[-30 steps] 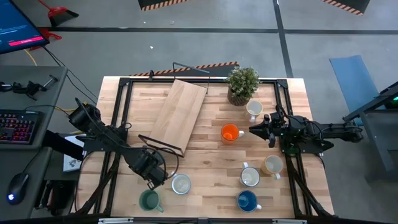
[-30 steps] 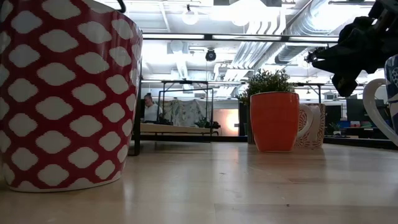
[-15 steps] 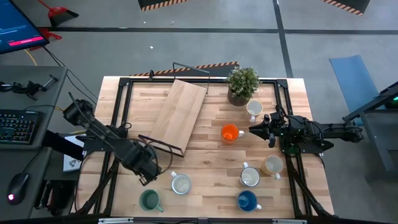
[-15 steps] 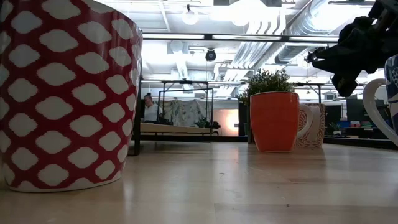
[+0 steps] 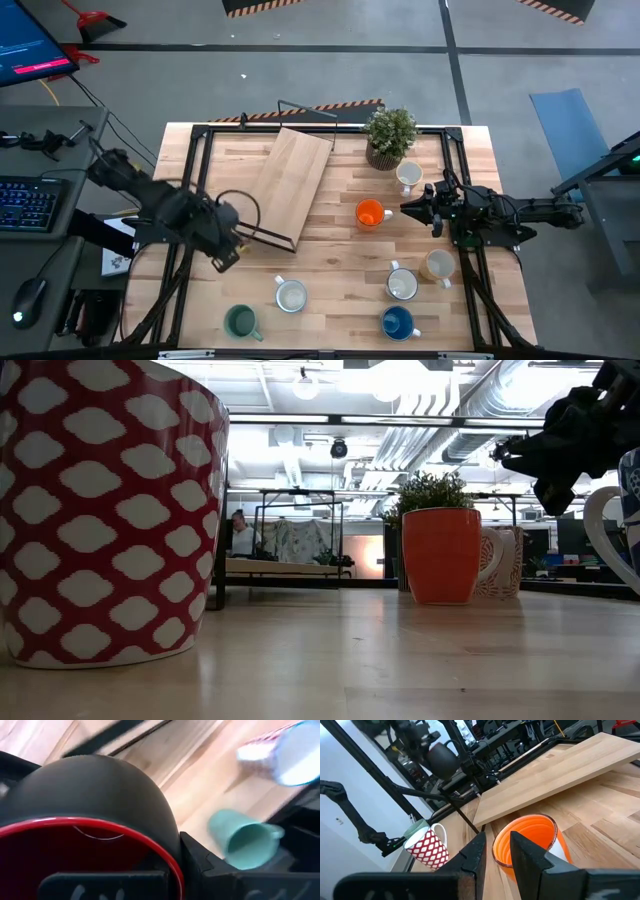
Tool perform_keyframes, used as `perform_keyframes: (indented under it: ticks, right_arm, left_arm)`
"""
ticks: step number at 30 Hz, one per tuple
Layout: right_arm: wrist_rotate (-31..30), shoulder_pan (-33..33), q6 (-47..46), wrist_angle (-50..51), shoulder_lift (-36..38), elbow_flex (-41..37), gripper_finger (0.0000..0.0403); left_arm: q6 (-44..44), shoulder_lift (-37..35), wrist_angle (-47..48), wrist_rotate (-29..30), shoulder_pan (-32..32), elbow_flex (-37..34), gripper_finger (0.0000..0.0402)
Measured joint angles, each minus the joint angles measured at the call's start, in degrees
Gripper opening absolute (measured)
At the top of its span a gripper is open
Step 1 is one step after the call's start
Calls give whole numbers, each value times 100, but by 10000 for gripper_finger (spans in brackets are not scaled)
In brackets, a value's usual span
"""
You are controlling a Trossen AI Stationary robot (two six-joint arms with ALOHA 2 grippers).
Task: Place coffee mugs
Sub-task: Put the black cup on the shelf
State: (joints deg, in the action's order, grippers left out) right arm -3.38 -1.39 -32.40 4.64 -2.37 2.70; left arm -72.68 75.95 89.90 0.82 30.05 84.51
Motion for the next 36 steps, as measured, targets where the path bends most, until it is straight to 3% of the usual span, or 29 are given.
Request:
perform_keyframes:
  ticks: [4, 11, 19, 26, 36]
  right_arm:
    - [15, 0, 48, 1, -26, 0, 74]
    - [22, 0, 50, 2, -30, 0, 74]
    - [22, 0, 35, 2, -28, 0, 74]
    - [21, 0, 37, 2, -103, 0, 74]
    - [20, 0, -13, 2, -131, 0, 74]
  left_arm:
    - [390, -103, 46, 28, -359, 396, 4]
    - [1371, -76, -48, 738, -1285, 985, 4]
    - [2840, 297, -489, 970, -2719, 1047, 4]
    - [3998, 927, -633, 595, -3813, 1040, 4]
    - [5063, 1901, -1359, 198, -4865, 1040, 4]
